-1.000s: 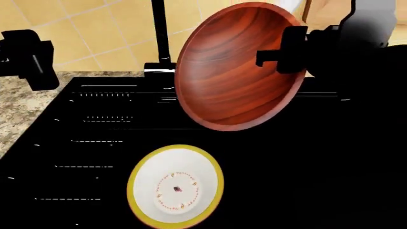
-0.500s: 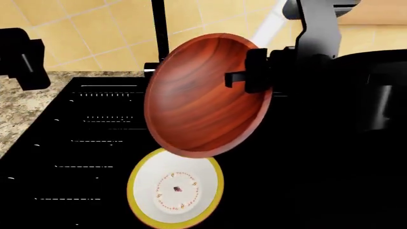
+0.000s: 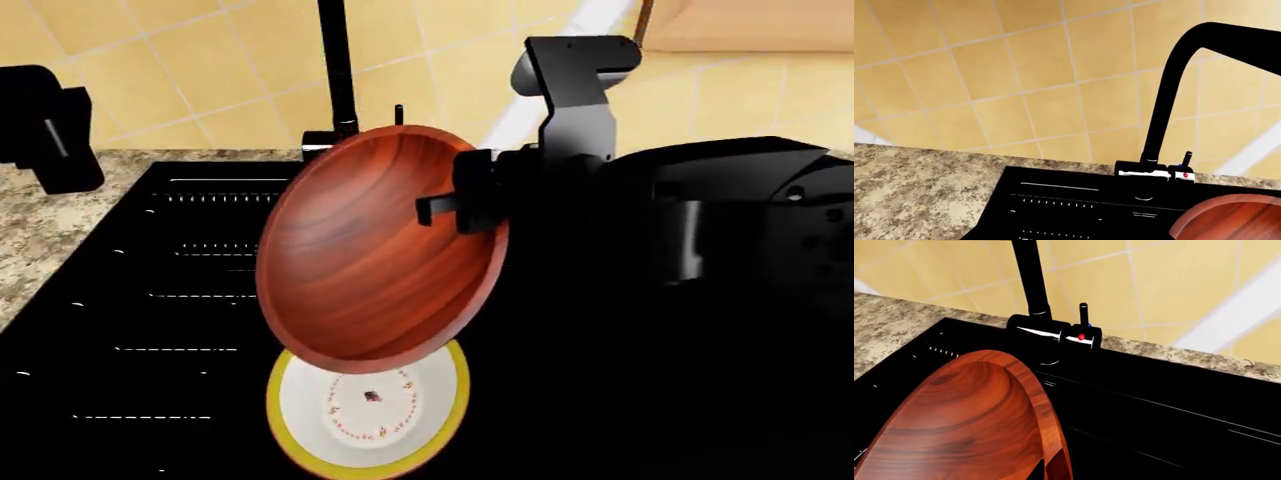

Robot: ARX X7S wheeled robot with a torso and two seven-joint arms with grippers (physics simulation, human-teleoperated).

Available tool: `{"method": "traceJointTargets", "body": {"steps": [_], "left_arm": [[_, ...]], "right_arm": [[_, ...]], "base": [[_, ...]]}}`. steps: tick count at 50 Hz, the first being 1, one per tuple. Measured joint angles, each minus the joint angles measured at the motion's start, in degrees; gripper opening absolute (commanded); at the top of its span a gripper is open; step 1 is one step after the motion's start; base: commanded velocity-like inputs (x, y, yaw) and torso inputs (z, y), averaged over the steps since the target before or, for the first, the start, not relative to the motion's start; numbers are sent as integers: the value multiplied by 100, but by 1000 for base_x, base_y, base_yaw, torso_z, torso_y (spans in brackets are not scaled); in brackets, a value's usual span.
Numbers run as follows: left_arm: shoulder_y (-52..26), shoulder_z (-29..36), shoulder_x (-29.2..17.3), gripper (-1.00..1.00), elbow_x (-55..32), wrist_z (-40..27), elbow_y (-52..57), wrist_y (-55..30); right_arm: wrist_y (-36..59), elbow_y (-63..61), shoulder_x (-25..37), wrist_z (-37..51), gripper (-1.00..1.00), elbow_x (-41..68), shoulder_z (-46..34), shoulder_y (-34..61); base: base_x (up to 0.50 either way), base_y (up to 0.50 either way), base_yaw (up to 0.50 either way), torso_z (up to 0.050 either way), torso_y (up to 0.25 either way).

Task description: Stack the bowls in the sink.

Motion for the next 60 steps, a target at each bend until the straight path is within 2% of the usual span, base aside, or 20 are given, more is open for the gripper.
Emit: {"method": "traceJointTargets", "body": {"steps": [35, 60], "left_arm": [[84, 2, 12, 100, 82, 45, 14, -17], [111, -13, 1, 100, 88, 47, 12, -20]], "right_arm": [[-338, 765, -433, -917, -100, -855, -425, -724], [-450, 1093, -506, -1219, -100, -1134, -597, -993]], "base": [[0, 0, 0, 0, 0], [0, 0, 0, 0, 0]]}}
